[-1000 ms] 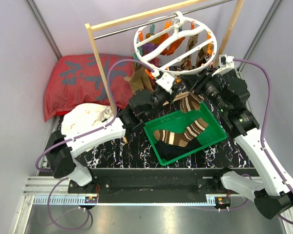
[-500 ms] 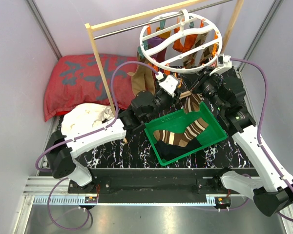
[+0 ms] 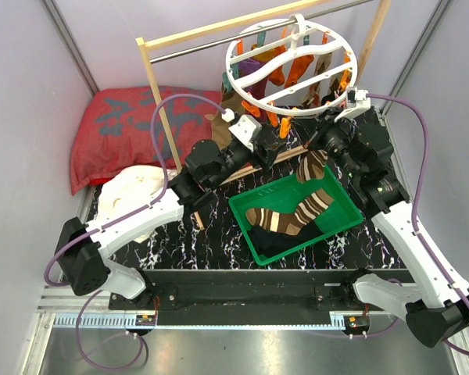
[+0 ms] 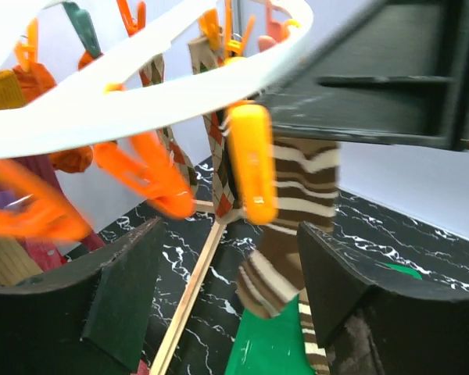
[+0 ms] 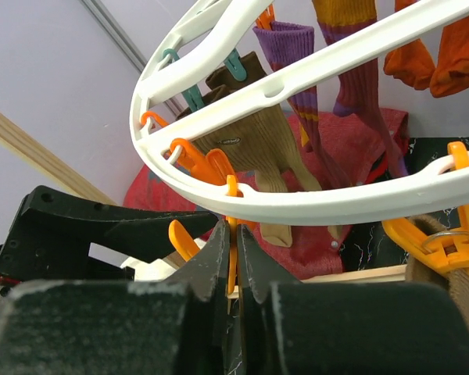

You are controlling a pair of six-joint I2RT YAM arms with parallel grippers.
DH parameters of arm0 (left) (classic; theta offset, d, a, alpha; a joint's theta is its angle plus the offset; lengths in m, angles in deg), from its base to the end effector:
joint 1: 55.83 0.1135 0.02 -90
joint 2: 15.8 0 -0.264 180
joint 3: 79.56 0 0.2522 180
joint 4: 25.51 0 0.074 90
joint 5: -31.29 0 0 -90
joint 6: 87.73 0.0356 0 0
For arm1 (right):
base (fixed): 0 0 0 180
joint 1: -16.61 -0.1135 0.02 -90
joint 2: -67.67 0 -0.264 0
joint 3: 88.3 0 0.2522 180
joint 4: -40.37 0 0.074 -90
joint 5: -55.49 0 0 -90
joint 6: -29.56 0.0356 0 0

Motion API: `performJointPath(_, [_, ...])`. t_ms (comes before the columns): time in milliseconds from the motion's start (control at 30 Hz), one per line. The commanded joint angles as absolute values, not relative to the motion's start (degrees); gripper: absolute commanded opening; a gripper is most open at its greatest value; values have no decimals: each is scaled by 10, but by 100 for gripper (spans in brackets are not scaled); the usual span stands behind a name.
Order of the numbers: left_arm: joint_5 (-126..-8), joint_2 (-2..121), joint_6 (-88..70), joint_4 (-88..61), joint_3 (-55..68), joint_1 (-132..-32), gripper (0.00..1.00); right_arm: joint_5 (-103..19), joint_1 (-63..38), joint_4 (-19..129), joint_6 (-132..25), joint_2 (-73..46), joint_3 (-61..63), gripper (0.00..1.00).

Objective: Clip the socks to the hanger
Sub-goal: Open the clamp at the hanger.

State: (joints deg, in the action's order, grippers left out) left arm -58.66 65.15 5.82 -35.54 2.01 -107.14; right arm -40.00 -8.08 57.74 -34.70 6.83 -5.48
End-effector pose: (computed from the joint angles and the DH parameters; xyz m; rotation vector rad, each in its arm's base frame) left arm 0.2115 -0.2641 0.3972 0.6535 1.2607 -0.6925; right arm 0.2115 0.1010 0.4472 -0.0659 1.5392 0.7772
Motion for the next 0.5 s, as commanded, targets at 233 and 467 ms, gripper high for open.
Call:
performJointPath(233, [-701,671,24,-454,36,-1049,74,-400,-81,548,-363,89,-57,8])
performJointPath(467, [-680,685,24,-468,50,-1050,63,-404,-81,547,-363,90,-61,8])
